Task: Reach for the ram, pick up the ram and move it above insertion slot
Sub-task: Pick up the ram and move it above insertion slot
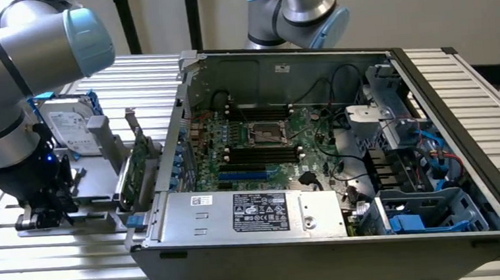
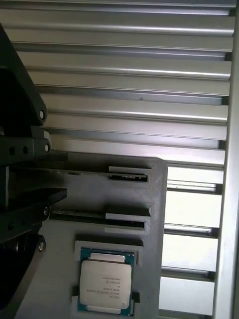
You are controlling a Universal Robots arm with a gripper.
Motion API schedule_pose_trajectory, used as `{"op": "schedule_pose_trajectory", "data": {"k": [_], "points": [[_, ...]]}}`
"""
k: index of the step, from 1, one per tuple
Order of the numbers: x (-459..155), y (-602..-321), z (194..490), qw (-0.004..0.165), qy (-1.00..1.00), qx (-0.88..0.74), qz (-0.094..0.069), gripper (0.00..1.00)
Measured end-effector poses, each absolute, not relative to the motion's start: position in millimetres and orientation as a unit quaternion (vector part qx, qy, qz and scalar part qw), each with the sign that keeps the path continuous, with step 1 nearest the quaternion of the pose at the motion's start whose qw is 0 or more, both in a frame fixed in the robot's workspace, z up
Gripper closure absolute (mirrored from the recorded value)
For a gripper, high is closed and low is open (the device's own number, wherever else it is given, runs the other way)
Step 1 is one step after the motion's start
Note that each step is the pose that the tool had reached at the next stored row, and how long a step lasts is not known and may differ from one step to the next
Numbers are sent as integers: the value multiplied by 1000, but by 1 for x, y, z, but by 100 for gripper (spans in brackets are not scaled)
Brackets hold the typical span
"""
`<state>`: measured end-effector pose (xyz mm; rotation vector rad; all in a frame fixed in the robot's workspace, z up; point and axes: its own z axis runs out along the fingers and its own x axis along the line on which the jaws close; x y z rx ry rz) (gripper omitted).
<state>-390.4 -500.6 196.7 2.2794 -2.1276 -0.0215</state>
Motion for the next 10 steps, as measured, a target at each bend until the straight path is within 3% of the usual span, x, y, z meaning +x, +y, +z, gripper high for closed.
{"op": "schedule_pose_trajectory", "data": {"k": [1,3,5,10], "points": [[-390,-501,196,12,-682,731,-7,66],[-390,-501,195,12,-682,731,-7,78],[-390,-501,195,12,-682,731,-7,84],[-390,-501,195,12,-685,729,-7,86]]}}
